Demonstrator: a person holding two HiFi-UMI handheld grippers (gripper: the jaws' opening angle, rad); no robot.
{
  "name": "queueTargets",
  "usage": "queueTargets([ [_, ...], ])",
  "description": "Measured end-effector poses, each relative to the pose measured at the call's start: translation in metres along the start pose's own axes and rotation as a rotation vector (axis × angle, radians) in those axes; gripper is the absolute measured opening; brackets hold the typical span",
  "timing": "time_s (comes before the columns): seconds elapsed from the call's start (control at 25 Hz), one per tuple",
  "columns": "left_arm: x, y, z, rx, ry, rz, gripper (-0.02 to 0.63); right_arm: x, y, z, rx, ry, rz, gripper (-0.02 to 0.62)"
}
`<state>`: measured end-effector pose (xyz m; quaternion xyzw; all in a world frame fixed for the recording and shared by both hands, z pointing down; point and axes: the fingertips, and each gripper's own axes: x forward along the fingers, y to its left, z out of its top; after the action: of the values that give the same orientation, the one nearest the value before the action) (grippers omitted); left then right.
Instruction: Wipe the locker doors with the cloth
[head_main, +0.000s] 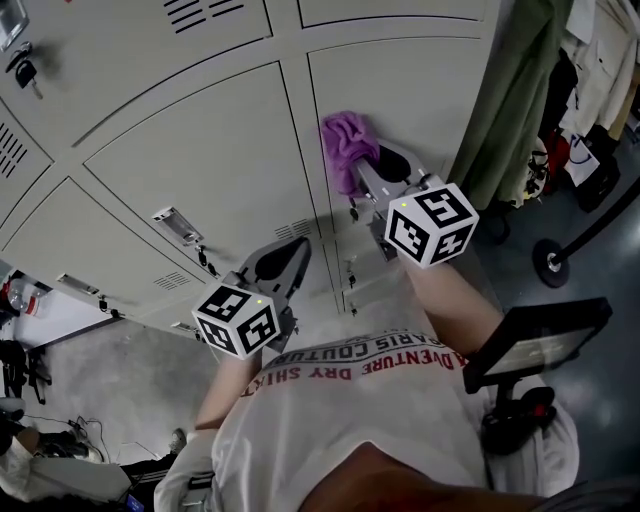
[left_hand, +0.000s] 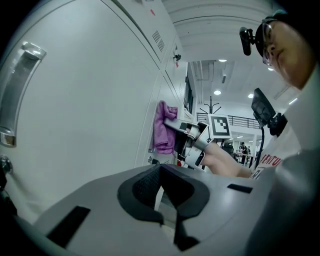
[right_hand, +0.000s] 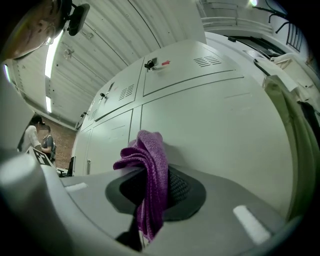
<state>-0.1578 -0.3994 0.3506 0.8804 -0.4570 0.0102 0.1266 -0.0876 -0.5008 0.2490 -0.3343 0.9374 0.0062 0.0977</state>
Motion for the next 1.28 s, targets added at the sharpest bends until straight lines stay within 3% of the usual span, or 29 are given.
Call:
queueTargets([
  [0.84, 0.019, -0.01, -0.006, -0.002, 0.031, -0.042, -0.001, -0.087, -0.192, 0.013, -0.011, -0.029, -0.474, 0.054],
  [1.0, 0.018, -0.008, -0.008, -0.007, 0.033, -0.036, -0.001, -0.095, -0.208, 0.01, 0.049, -0.046, -0.482, 0.052],
  [1.28, 0.015, -0.01, -0.009, -0.007, 0.03, -0.032, 0.0, -0.097, -0.204, 0.011, 0.061, -0.064, -0.473, 0.052],
])
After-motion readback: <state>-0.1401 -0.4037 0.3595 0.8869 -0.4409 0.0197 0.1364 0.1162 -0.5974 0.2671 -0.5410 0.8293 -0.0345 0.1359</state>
